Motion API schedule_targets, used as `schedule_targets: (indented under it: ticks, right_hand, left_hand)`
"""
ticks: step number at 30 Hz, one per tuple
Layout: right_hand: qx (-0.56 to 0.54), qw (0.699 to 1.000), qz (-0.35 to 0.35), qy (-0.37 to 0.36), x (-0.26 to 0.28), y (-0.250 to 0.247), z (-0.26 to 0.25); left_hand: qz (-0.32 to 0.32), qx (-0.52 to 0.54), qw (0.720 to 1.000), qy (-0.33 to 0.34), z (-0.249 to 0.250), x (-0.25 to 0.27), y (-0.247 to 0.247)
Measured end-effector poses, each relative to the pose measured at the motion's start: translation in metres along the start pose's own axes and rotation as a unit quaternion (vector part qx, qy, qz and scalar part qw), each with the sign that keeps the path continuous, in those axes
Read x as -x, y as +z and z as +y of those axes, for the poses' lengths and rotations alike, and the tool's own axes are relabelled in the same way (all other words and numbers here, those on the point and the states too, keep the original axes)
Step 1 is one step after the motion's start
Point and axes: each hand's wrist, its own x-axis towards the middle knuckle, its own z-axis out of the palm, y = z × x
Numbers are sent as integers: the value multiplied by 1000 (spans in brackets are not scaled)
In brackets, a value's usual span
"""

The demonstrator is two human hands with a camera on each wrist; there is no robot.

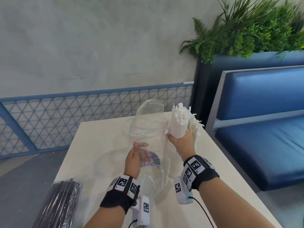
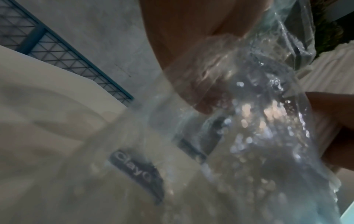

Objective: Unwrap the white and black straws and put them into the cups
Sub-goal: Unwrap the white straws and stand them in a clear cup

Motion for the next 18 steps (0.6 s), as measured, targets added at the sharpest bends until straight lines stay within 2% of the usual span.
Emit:
schedule_targets:
  ticks: [3,10,13,18]
  right_hand:
    - [10,999,-44,-10,1,-2,6]
    - [-39,993,-107,-38,-1,-9,9]
    - [-75,983,-167,-18,-5,-13,7]
    - [-48,963,-267,-1,-10,-27,-11]
  left_hand:
    - [-9,-3,1000,-8,4,-1,2]
    - [-24,0,999,-31,9,-3,-2]
    - [-20,-4,999,-31,7,-3,-4]
    - [-26,-17,999,-32,5,-6,-7]
